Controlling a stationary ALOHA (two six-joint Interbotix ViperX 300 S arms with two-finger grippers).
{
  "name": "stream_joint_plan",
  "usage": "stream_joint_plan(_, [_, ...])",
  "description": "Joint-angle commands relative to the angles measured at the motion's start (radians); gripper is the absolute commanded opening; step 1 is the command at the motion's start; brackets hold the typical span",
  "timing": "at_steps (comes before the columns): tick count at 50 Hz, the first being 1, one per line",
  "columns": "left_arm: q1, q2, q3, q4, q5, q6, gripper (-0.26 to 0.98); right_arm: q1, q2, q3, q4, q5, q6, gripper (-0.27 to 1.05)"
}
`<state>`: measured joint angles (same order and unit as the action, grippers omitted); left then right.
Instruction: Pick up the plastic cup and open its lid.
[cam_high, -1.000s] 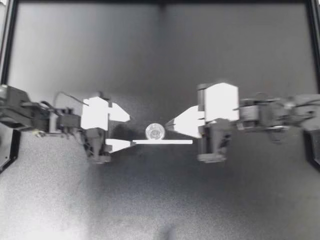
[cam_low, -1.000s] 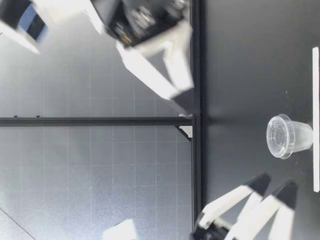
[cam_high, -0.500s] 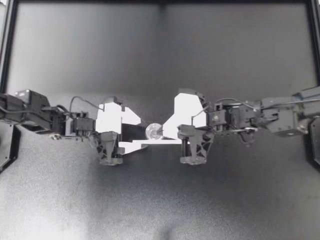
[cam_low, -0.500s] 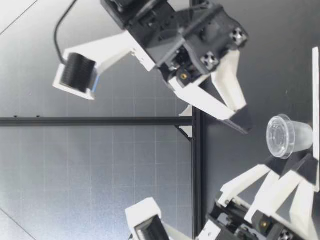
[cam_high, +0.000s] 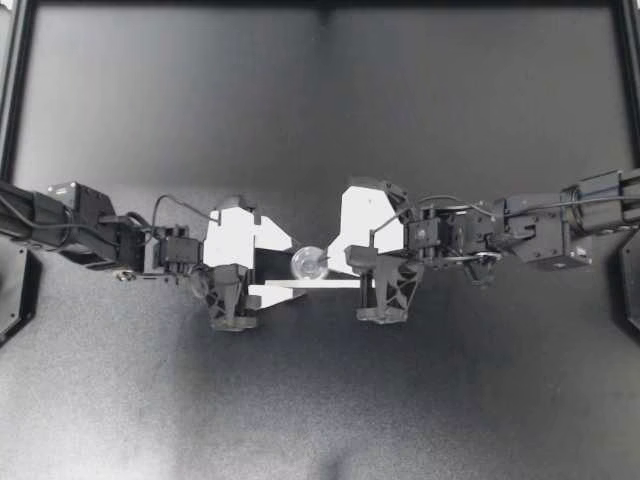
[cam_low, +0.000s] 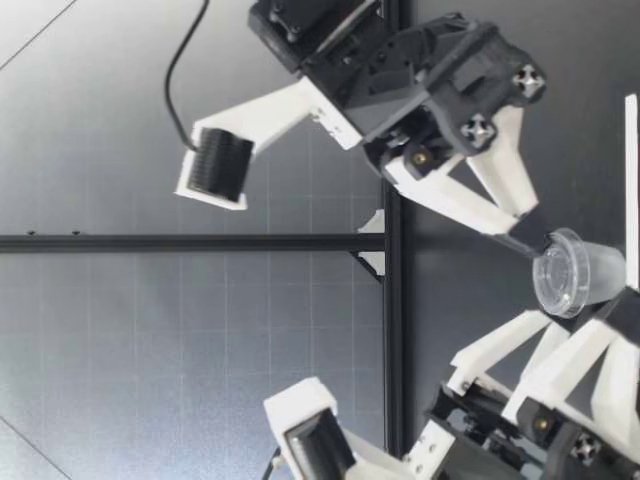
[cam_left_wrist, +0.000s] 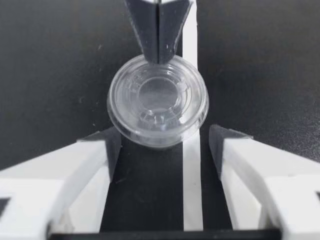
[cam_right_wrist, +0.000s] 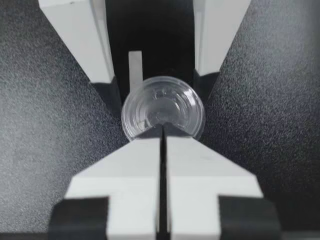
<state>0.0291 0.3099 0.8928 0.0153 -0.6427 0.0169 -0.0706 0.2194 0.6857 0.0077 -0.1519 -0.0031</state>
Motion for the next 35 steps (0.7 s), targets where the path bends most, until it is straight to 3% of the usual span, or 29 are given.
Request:
stream_joint_plan(1, [-0.002, -0.014, -0.017, 0.000, -0.008, 0.002, 0.61, -0.011, -0.012, -0.014, -0.002, 0.000, 0.002, -0.19])
stream_joint_plan(35, [-0.002, 0.002, -0.063, 0.000, 0.051, 0.000, 0.61, -0.011, 0.020, -0.029, 0.000, 0.021, 0.011, -0.19])
